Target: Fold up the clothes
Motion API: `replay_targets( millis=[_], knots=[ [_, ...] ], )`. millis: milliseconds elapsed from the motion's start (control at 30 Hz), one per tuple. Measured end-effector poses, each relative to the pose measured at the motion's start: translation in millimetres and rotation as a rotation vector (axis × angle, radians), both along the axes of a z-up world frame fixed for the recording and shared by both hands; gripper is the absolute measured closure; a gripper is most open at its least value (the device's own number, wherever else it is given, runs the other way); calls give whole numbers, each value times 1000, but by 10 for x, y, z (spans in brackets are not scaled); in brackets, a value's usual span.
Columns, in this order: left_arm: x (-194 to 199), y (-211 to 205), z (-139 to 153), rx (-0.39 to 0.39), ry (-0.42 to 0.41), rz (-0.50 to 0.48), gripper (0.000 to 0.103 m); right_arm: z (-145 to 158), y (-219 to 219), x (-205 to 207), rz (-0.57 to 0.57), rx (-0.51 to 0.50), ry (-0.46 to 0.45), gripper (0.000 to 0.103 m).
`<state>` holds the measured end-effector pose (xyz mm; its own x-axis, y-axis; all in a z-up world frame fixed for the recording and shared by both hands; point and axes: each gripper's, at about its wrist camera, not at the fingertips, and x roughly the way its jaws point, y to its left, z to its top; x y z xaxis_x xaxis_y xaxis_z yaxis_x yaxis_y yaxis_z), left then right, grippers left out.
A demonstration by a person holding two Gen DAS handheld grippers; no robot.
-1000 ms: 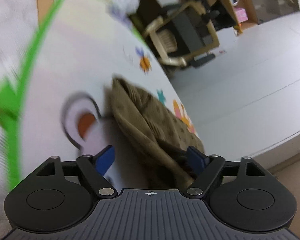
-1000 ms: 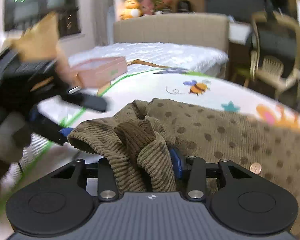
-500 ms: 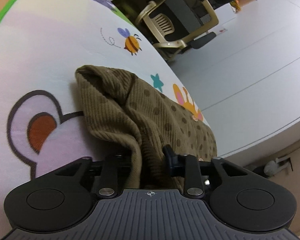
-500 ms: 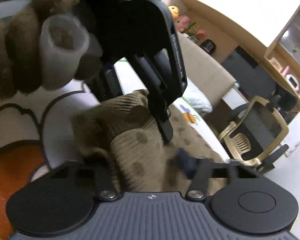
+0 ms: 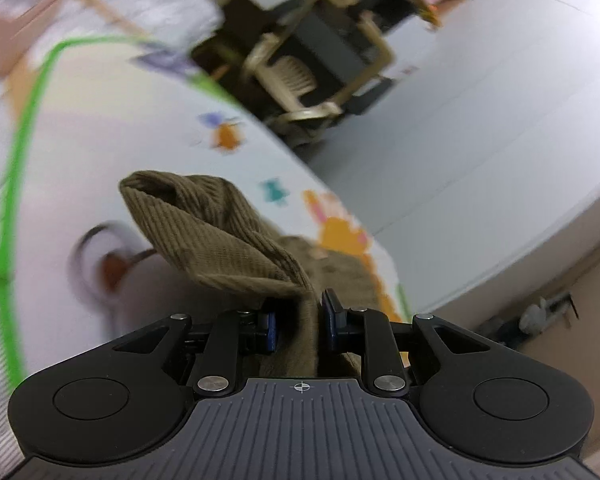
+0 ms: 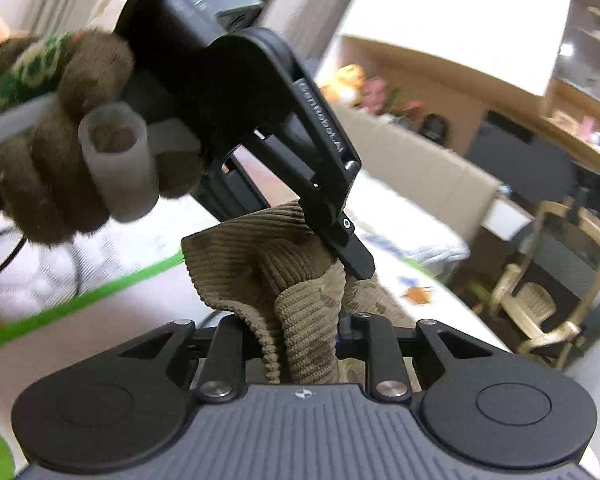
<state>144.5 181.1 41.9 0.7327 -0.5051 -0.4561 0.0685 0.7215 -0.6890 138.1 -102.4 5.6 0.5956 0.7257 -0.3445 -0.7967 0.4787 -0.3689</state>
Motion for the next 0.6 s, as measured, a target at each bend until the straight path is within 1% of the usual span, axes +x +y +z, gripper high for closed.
replay_targets(
  millis=[67, 133, 200, 233, 267, 300, 333, 367, 400, 467, 500, 533, 567, 600],
  knots=[
    [203, -280, 189, 29, -52, -68, 75, 111, -227, 113, -68, 46, 3, 81],
    [453, -613, 304, 45, -92, -134, 73, 205, -494, 252, -149, 90, 12, 81],
    [672, -1040, 255, 54, -105, -207, 66, 236, -769, 431, -238, 117, 40, 81],
    [778, -1234, 214, 58, -102, -238, 66, 223, -909, 541, -285, 123, 65, 81],
    [883, -1398, 175, 58, -92, -261, 66, 180, -1044, 691, -333, 126, 113, 81],
    [965, -1513, 160, 49, -83, -280, 63, 137, -1178, 840, -380, 130, 162, 81],
    [1033, -1584, 170, 38, -84, -289, 59, 91, -1311, 984, -426, 134, 211, 80],
    [1059, -1611, 191, 32, -95, -287, 48, 21, -1417, 1075, -453, 146, 263, 79],
    [1057, -1608, 225, 36, -114, -280, 39, -50, -1524, 1166, -481, 158, 316, 77],
    [989, -1563, 279, 77, -153, -263, 31, -187, -1735, 1341, -535, 182, 418, 70],
    [956, -1532, 284, 112, -163, -251, 29, -220, -1814, 1360, -548, 195, 441, 66],
    [924, -1507, 259, 148, -157, -239, 28, -250, -1888, 1383, -561, 208, 462, 59],
    [893, -1484, 225, 183, -148, -226, 28, -255, -1920, 1426, -567, 216, 460, 54],
    [877, -1467, 174, 212, -132, -214, 28, -246, -1977, 1342, -578, 223, 444, 44]
  ],
)
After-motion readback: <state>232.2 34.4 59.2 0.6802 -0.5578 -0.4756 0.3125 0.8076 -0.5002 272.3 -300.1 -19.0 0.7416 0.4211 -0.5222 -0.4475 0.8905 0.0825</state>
